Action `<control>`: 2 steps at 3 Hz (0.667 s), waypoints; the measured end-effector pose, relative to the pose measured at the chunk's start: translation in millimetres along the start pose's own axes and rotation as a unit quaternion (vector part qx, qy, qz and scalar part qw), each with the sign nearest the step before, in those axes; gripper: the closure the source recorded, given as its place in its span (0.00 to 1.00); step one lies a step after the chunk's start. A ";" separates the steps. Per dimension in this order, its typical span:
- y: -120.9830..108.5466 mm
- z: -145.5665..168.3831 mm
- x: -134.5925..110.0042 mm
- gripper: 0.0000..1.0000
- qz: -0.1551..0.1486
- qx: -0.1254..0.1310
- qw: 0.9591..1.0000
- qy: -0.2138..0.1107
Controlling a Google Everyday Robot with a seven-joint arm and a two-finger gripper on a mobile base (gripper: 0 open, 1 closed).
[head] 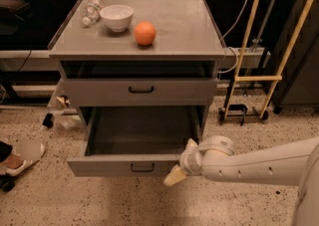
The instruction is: Open middle drawer
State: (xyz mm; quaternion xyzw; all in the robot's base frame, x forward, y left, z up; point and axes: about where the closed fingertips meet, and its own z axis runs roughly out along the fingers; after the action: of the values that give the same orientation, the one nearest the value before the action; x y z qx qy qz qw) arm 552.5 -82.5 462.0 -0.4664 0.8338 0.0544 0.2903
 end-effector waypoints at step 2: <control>0.4 -21.8 14.2 0.00 0.027 0.002 1.000 -0.003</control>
Offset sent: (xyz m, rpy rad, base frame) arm -0.0291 -0.0673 0.0473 0.0718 0.0425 -0.1190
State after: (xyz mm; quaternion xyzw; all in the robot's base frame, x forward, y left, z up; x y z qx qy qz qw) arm 537.2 -100.7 472.4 -0.4426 0.8455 0.0618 0.2922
